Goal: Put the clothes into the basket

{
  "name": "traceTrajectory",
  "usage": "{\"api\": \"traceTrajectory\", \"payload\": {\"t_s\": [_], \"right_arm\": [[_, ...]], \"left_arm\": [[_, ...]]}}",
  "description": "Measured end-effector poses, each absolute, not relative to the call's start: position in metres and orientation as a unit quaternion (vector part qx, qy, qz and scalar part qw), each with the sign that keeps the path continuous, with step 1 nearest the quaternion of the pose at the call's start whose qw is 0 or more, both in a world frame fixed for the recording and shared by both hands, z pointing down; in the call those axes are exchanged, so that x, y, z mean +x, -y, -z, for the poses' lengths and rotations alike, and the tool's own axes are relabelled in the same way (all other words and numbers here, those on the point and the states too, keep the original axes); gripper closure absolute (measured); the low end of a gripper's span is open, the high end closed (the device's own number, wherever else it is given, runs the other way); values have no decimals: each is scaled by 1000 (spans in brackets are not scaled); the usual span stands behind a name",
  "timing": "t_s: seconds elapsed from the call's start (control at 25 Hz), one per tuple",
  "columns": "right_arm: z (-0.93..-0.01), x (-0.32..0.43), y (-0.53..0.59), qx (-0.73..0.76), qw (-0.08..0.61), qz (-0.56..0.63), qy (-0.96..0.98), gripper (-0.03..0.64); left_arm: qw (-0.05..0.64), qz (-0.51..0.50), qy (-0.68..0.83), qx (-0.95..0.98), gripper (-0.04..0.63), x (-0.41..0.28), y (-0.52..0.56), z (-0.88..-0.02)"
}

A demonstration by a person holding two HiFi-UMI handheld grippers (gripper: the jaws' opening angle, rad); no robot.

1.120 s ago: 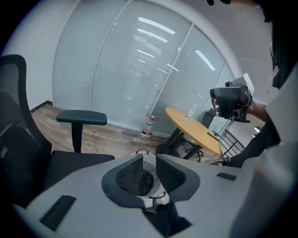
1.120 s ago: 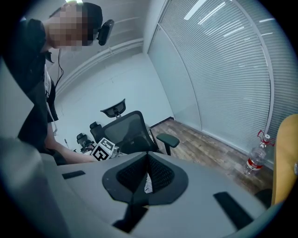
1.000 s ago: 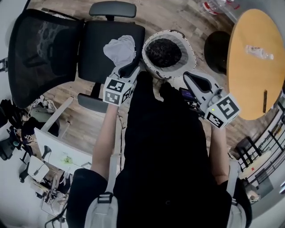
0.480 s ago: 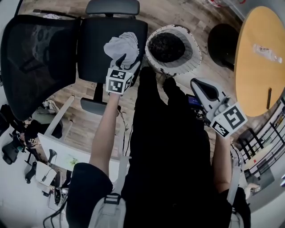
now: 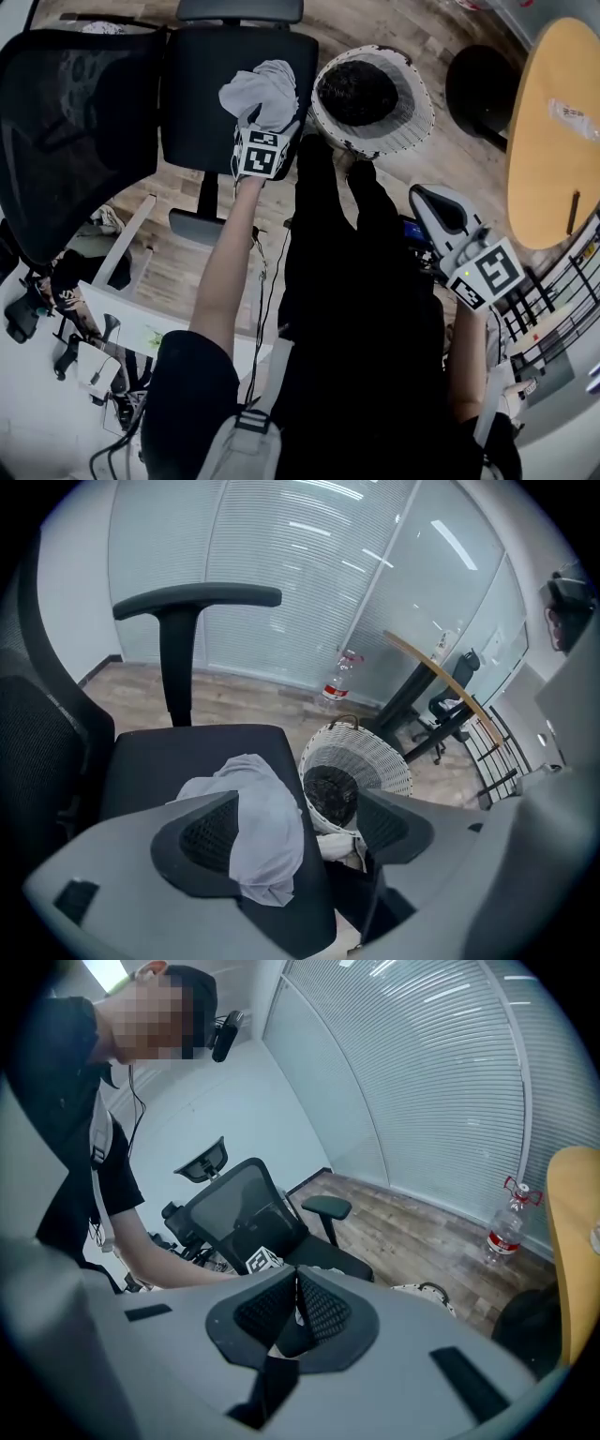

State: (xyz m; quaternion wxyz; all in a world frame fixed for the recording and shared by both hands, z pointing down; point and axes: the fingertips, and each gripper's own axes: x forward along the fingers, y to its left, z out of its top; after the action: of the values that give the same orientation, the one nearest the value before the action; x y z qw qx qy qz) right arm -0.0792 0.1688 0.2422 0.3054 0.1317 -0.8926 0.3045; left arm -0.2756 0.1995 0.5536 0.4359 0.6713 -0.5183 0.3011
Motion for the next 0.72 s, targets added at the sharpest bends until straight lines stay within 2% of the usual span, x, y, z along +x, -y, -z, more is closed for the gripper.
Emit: {"api": "traceTrajectory", "payload": {"t_s": [0.32,0.72], "right_arm": [[-258,-80,-177,137,312,-322,883,600],[-282,-71,-188,138,331,-338,870,600]], "left_arm": [[419,-343,527,655,150,-287,-199,-599],[405,-411,503,644,145,-290,-203,-662]]}}
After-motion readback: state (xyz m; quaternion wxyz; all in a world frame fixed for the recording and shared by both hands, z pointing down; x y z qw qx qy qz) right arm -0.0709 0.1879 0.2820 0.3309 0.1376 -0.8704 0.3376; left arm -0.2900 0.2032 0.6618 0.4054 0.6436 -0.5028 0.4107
